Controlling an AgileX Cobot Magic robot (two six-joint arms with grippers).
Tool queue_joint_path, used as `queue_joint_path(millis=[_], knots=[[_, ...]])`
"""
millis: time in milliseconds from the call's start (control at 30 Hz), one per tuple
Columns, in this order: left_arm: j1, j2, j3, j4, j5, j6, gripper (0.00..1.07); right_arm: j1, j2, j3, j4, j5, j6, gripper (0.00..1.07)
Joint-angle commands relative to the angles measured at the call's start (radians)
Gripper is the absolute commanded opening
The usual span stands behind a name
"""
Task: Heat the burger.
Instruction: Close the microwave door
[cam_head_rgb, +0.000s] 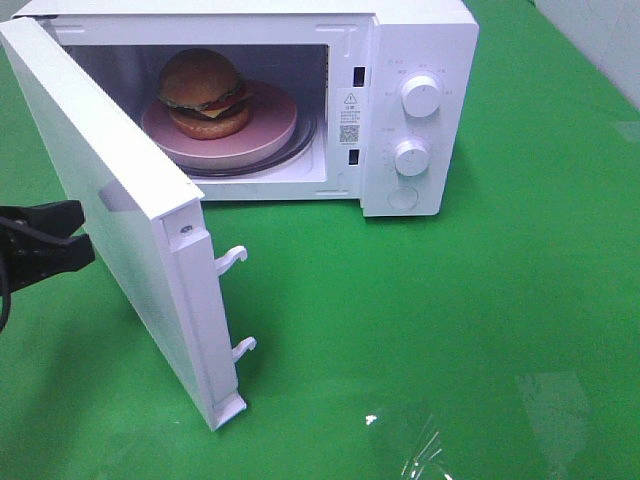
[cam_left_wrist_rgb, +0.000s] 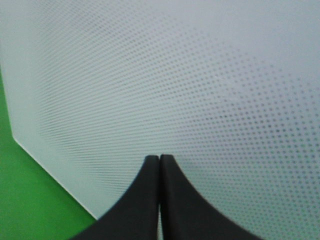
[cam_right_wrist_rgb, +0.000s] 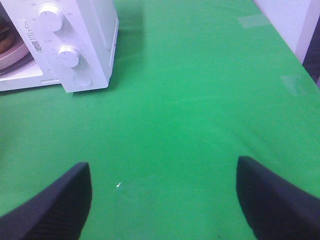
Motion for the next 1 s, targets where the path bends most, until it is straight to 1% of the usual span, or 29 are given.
queue_joint_path(millis=[33,67,133,167,200,233,267,333,367,400,433,467,500,567,600,633,667,700,733,767,800,833,900,1000], knots=[[-0.037,0.026,-0.034,-0.013,-0.026,0.005,0.0,-0.001,-0.025,0.001,0.003,-0.008,-0.009,0.76],[-0.067,0.05,-0.06,-0.027,-0.026,0.006,0.0,-0.001,-0.025,0.001,0.003,-0.008,-0.009,0.76],[-0.081,0.06,-0.076,-0.038,-0.026,0.007,0.0,-0.001,-0.025,0.001,0.003,-0.008,-0.009,0.76],[-0.114,0.084,-0.109,-0.066,-0.024,0.017,0.0,-0.001,-0.025,0.001,0.003,-0.008,-0.009,0.76],[-0.114,0.084,-0.109,-0.066,-0.024,0.017,0.0,-0.001,-0.025,0.001,0.003,-0.008,-0.009,0.76],[-0.141,0.105,-0.138,-0.092,-0.011,0.022,0.0,-0.001,-0.025,0.001,0.003,-0.008,-0.009,0.76],[-0.141,0.105,-0.138,-0.092,-0.011,0.022,0.0,-0.001,-0.025,0.001,0.003,-0.008,-0.009,0.76],[-0.177,0.135,-0.184,-0.118,-0.009,0.028,0.0,-0.001,-0.025,0.001,0.003,-0.008,-0.009,0.76],[-0.177,0.135,-0.184,-0.118,-0.009,0.028,0.0,-0.001,-0.025,0.001,0.003,-0.008,-0.009,0.76],[-0.199,0.15,-0.218,-0.131,-0.001,0.027,0.0,-0.001,-0.025,0.001,0.003,-0.008,-0.009,0.76],[-0.199,0.15,-0.218,-0.131,-0.001,0.027,0.0,-0.001,-0.025,0.001,0.003,-0.008,-0.009,0.76],[-0.221,0.163,-0.255,-0.146,0.026,0.028,0.0,-0.001,-0.025,0.001,0.003,-0.008,-0.009,0.76],[-0.221,0.163,-0.255,-0.146,0.026,0.028,0.0,-0.001,-0.025,0.001,0.003,-0.008,-0.009,0.76],[-0.252,0.185,-0.322,-0.159,0.084,0.053,0.0,-0.001,-0.025,0.001,0.003,-0.008,-0.009,0.76],[-0.252,0.185,-0.322,-0.159,0.084,0.053,0.0,-0.001,-0.025,0.001,0.003,-0.008,-0.009,0.76],[-0.267,0.197,-0.364,-0.168,0.117,0.08,0.0,-0.001,-0.025,0.001,0.003,-0.008,-0.009,0.76],[-0.267,0.197,-0.364,-0.168,0.117,0.08,0.0,-0.001,-0.025,0.001,0.003,-0.008,-0.009,0.76],[-0.276,0.209,-0.409,-0.181,0.149,0.104,0.0,-0.001,-0.025,0.001,0.003,-0.008,-0.009,0.76],[-0.278,0.218,-0.429,-0.185,0.161,0.11,0.0,-0.001,-0.025,0.001,0.003,-0.008,-0.009,0.76],[-0.278,0.218,-0.429,-0.185,0.161,0.11,0.0,-0.001,-0.025,0.001,0.003,-0.008,-0.009,0.76],[-0.278,0.233,-0.466,-0.185,0.181,0.108,0.0,-0.001,-0.025,0.001,0.003,-0.008,-0.009,0.76],[-0.278,0.233,-0.466,-0.185,0.181,0.108,0.0,-0.001,-0.025,0.001,0.003,-0.008,-0.009,0.76],[-0.278,0.265,-0.543,-0.19,0.219,0.109,0.0,-0.001,-0.025,0.001,0.003,-0.008,-0.009,0.76],[-0.278,0.271,-0.563,-0.19,0.231,0.109,0.0,-0.001,-0.025,0.001,0.003,-0.008,-0.009,0.76]])
